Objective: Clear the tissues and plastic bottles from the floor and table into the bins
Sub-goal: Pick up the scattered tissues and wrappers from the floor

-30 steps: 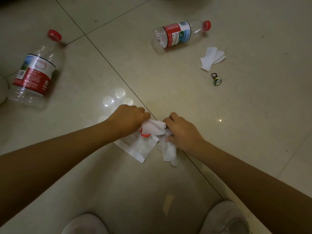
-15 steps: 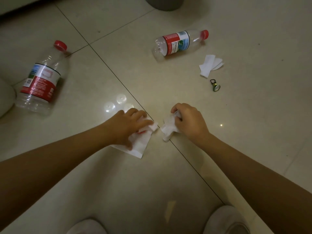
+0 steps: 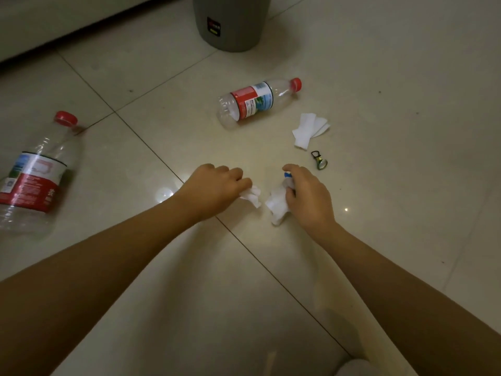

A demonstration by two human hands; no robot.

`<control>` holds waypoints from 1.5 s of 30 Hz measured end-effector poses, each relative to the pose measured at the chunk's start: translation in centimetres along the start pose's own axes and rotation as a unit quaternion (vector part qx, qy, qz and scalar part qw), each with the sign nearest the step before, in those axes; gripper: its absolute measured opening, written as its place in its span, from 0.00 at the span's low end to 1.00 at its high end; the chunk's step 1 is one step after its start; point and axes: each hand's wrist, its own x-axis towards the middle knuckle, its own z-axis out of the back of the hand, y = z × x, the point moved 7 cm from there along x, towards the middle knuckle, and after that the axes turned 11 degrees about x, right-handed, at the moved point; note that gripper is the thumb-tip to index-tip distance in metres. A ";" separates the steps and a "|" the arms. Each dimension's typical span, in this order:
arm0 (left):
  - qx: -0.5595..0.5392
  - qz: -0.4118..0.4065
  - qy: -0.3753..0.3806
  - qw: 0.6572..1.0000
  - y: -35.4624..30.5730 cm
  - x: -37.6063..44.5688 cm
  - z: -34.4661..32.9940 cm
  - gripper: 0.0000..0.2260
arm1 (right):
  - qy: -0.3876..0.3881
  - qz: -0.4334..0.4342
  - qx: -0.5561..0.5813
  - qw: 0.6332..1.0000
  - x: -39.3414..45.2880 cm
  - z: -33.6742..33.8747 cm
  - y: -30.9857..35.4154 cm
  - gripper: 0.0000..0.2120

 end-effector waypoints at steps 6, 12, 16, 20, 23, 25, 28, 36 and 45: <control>0.001 0.045 -0.040 0.998 -0.4 6.0 0.5 0.13 | -0.099 -0.010 -0.006 0.995 3.4 2.8 -2.9 0.15; -0.008 0.053 -0.060 0.997 -0.6 8.3 -0.7 0.14 | -0.119 -0.078 0.012 0.990 6.6 2.5 -7.1 0.16; 0.006 0.050 -0.069 0.996 -0.5 8.4 -1.5 0.15 | -0.081 -0.144 0.033 0.986 6.1 0.1 -8.9 0.20; -0.011 0.054 -0.066 0.996 -0.3 8.3 -2.7 0.15 | -0.097 -0.079 -0.009 0.992 5.6 0.1 -8.1 0.12; -0.021 0.070 -0.062 0.995 0.2 8.2 -3.0 0.14 | -0.105 -0.048 0.012 0.993 6.6 0.7 -7.6 0.10; -0.026 0.076 -0.067 0.995 0.5 8.0 -3.0 0.14 | -0.123 -0.041 0.024 0.991 7.8 1.5 -7.3 0.09; -0.019 0.073 -0.080 0.994 1.0 7.7 -2.4 0.16 | -0.170 -0.041 0.067 0.982 9.6 2.9 -6.8 0.07; 0.006 0.085 -0.069 0.994 2.2 7.2 -2.2 0.15 | -0.051 -0.130 -0.003 0.990 13.9 0.1 -7.7 0.18; 0.017 0.096 -0.062 0.993 3.3 6.5 -1.9 0.19 | -0.001 -0.069 -0.062 0.996 12.8 -0.7 -5.5 0.16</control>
